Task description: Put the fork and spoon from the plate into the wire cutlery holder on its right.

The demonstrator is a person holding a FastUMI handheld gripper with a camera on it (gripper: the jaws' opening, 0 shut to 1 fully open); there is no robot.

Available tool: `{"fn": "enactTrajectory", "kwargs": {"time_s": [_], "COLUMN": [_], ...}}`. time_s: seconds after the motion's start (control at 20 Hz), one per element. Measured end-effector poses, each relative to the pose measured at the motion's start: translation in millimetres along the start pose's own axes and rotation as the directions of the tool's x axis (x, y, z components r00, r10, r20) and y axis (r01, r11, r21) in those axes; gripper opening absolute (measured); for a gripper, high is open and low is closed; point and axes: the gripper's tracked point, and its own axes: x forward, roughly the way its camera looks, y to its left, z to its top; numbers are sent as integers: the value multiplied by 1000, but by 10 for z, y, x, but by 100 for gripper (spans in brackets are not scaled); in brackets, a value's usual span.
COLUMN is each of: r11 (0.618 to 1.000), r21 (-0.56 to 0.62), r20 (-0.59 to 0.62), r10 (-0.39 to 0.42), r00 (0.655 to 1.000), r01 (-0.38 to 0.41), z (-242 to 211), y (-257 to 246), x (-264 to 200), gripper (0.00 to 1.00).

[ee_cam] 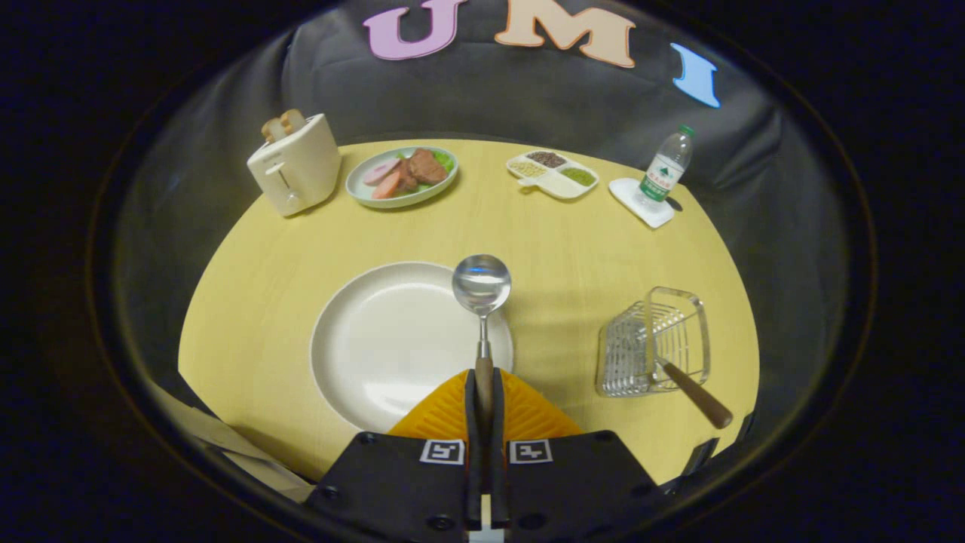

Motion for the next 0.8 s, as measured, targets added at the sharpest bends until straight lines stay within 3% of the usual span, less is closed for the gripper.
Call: {"fn": "enactTrajectory", "kwargs": {"time_s": [0.35,0.8], "r11": [998,995], "r21": [65,57], "r20": [8,-24], "r10": [-28,-75], "r00": [1000,997], "r01": [27,76], "z": [92,84], "y": [-397,-936], "x": [-130,-358], "gripper": [8,8]}}
